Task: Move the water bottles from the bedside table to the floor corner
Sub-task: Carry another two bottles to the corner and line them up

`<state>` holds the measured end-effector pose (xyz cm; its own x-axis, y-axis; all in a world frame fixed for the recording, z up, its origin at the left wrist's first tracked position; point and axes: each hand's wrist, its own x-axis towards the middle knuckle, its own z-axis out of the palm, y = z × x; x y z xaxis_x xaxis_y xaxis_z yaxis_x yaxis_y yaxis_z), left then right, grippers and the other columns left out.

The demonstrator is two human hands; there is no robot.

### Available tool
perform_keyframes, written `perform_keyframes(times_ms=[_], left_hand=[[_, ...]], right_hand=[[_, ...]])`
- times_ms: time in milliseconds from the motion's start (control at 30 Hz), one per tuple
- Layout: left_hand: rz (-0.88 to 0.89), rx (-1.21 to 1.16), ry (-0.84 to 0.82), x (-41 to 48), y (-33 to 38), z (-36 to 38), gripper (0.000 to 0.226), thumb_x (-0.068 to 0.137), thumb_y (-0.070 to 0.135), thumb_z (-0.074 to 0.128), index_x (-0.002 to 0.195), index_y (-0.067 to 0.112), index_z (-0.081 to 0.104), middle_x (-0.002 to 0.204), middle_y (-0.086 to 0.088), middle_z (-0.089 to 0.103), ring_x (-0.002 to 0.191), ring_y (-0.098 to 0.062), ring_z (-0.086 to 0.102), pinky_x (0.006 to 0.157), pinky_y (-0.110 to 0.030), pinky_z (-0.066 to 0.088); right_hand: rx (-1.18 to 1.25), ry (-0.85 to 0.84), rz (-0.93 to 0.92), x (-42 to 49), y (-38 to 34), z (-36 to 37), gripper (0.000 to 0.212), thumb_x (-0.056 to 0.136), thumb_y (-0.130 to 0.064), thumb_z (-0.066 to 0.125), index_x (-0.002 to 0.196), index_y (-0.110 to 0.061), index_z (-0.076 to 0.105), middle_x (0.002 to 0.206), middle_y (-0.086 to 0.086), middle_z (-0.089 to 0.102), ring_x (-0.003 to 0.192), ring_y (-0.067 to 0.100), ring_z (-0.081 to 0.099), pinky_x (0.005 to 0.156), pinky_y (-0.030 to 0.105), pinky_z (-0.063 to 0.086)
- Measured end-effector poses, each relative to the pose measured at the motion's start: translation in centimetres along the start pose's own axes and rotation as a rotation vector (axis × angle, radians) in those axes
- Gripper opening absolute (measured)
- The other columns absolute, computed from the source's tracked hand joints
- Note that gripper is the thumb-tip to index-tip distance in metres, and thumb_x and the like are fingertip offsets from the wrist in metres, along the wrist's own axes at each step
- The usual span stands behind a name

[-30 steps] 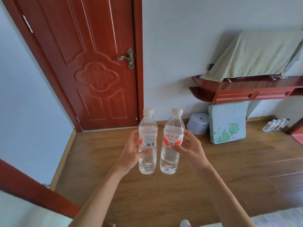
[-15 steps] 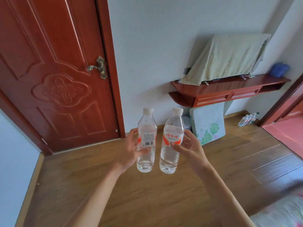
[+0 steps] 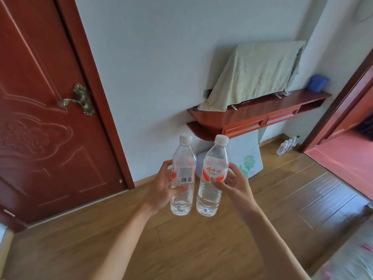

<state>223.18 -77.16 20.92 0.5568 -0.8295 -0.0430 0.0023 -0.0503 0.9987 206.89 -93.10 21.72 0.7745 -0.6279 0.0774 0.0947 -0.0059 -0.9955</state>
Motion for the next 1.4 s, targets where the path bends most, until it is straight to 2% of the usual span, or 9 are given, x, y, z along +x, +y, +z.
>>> perform_keyframes(times_ms=[167,367,567,733,967,1100,1167,1300,1400], left_hand=[[-0.013,0.053,-0.03,7.7,0.7,2.3,0.073,0.074,0.02,0.081,0.131,0.033,0.038,0.122,0.001,0.067,0.116,-0.018,0.061,0.1,-0.047,0.042],[0.017,0.094,-0.091,15.6,1.9,6.0,0.062,0.079,0.006,0.075,0.125,0.028,0.04,0.117,0.001,0.068,0.107,-0.009,0.065,0.08,-0.02,0.051],[0.073,0.127,-0.174,21.1,2.1,9.9,0.061,0.076,0.013,0.077,0.12,0.035,0.042,0.121,0.001,0.064,0.112,-0.016,0.063,0.086,-0.026,0.053],[0.109,0.146,-0.233,24.7,2.0,13.3,0.071,0.068,0.023,0.079,0.129,0.025,0.042,0.116,0.012,0.066,0.111,-0.006,0.063,0.084,-0.022,0.055],[0.075,0.137,-0.421,30.7,0.9,18.5,0.07,0.075,0.004,0.078,0.132,0.015,0.038,0.118,0.012,0.067,0.111,-0.011,0.064,0.09,-0.034,0.056],[0.066,0.122,-0.507,35.3,0.7,21.9,0.078,0.068,0.027,0.086,0.131,0.024,0.039,0.122,0.0,0.067,0.114,-0.02,0.064,0.097,-0.051,0.05],[0.042,0.09,-0.552,37.8,0.5,23.7,0.077,0.067,0.025,0.085,0.129,0.027,0.04,0.121,-0.007,0.067,0.114,-0.025,0.064,0.097,-0.056,0.048],[0.043,0.085,-0.625,42.3,0.9,28.0,0.07,0.074,0.015,0.082,0.129,0.028,0.04,0.122,-0.005,0.066,0.114,-0.019,0.063,0.098,-0.051,0.05],[0.052,0.113,-0.67,45.6,1.2,30.8,0.075,0.071,0.03,0.084,0.13,0.033,0.037,0.128,-0.001,0.062,0.119,-0.017,0.06,0.102,-0.048,0.048]], right_hand=[[0.014,0.059,-0.024,5.3,0.2,-4.0,0.054,0.074,-0.016,0.076,0.124,-0.019,0.057,0.11,-0.004,0.073,0.104,0.017,0.069,0.079,0.024,0.057],[-0.013,0.148,-0.048,10.1,0.2,-9.7,0.053,0.077,-0.02,0.081,0.125,-0.023,0.058,0.116,-0.003,0.071,0.111,0.019,0.067,0.09,0.034,0.057],[-0.032,0.255,-0.053,11.7,-0.1,-14.6,0.075,0.064,-0.049,0.086,0.128,-0.021,0.057,0.122,0.0,0.068,0.115,0.023,0.065,0.097,0.044,0.053],[-0.016,0.333,-0.06,12.2,-0.1,-18.2,0.082,0.06,-0.049,0.088,0.128,-0.017,0.058,0.121,0.003,0.069,0.113,0.024,0.066,0.093,0.04,0.055],[-0.02,0.463,-0.043,12.9,1.0,-23.9,0.08,0.061,-0.047,0.089,0.127,-0.015,0.058,0.12,0.006,0.069,0.112,0.028,0.066,0.092,0.041,0.056],[-0.03,0.543,-0.043,14.4,1.3,-27.5,0.079,0.06,-0.046,0.089,0.126,-0.015,0.058,0.118,0.008,0.07,0.109,0.03,0.068,0.09,0.042,0.057],[-0.025,0.583,-0.041,15.4,1.2,-29.5,0.081,0.06,-0.047,0.089,0.126,-0.013,0.058,0.117,0.008,0.07,0.108,0.031,0.068,0.089,0.041,0.057],[-0.051,0.646,-0.032,17.7,1.2,-33.7,0.078,0.063,-0.044,0.088,0.127,-0.013,0.057,0.118,0.009,0.07,0.108,0.031,0.068,0.089,0.044,0.057],[-0.054,0.679,-0.036,19.4,1.0,-36.8,0.076,0.066,-0.041,0.087,0.129,-0.012,0.056,0.12,0.011,0.069,0.109,0.034,0.067,0.091,0.049,0.055]])
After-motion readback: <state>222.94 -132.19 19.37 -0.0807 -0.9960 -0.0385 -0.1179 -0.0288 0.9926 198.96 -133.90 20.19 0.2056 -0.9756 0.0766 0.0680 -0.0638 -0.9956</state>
